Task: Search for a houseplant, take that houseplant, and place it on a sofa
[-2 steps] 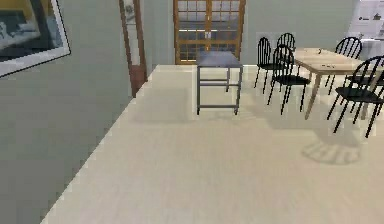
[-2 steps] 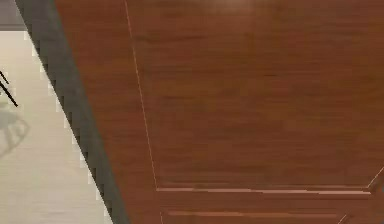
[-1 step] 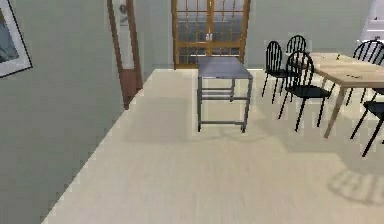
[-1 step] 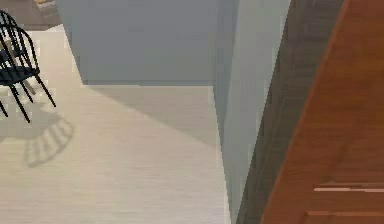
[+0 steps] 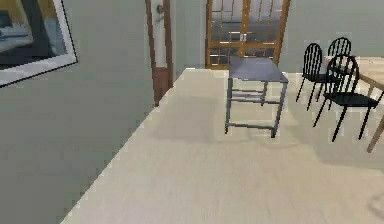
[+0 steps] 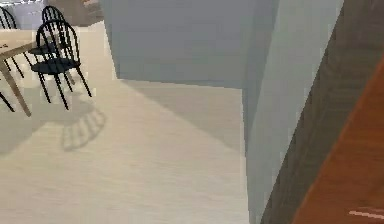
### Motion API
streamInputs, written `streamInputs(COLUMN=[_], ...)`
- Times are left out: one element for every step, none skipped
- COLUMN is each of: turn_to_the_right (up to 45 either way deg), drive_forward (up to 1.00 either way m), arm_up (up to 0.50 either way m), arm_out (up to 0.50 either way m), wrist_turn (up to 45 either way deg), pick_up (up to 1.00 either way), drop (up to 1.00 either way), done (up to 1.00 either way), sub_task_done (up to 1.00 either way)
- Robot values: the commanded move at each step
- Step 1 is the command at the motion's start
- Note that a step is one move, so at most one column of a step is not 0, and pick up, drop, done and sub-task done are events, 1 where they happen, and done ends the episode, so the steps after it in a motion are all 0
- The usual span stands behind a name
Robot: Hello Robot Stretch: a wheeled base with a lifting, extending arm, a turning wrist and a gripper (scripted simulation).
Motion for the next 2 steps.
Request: streamInputs(turn_to_the_right=[0.0,-3.0], drive_forward=[1.0,0.0], arm_up=[0.0,0.0], arm_out=[0.0,0.0], wrist_turn=[0.0,0.0], pick_up=[0.0,0.0], drop=[0.0,0.0], done=[0.0,0.0], sub_task_done=[0.0,0.0])
